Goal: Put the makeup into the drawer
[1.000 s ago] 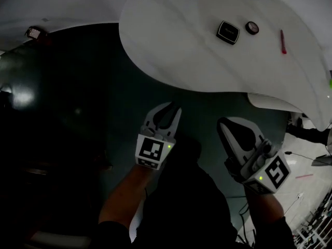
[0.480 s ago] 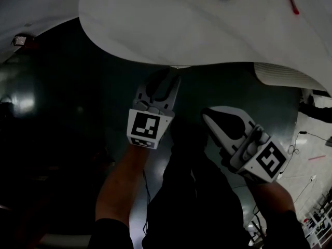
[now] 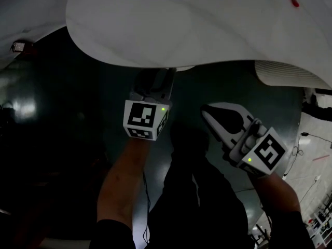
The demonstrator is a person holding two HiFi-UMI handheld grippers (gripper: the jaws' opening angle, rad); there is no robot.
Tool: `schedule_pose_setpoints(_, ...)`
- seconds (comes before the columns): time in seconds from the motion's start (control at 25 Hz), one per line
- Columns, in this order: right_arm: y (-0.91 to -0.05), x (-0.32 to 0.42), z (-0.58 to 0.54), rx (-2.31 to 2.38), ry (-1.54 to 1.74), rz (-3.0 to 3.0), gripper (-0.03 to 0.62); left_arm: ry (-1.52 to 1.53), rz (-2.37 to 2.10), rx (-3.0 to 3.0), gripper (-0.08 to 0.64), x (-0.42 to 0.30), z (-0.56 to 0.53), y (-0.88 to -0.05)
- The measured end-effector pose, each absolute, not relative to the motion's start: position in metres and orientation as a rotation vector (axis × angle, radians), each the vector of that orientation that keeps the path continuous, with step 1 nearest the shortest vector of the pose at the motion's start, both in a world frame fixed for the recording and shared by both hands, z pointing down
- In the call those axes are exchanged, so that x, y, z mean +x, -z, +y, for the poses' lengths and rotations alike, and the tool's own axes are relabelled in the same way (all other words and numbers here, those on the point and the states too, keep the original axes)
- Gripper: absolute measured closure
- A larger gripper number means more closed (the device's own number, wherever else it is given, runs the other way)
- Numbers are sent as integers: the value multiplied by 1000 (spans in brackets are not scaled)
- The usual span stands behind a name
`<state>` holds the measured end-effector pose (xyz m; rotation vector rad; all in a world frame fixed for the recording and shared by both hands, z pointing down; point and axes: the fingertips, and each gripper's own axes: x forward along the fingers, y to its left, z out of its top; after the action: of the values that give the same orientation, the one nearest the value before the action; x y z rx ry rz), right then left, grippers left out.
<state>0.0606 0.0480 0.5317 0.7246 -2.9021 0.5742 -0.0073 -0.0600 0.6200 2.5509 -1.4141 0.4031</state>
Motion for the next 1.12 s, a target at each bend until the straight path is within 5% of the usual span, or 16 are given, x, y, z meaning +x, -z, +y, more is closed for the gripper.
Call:
schedule_pose_setpoints(0.6, -543, 45, 61, 644, -685, -2872, 575, -518, -1246, 2634, 411, -1, -92, -652)
schedule_pose_setpoints(1.12, -553, 51, 67, 649, -709, -2862, 575, -527, -1100, 2670, 479, -1, -83, -655)
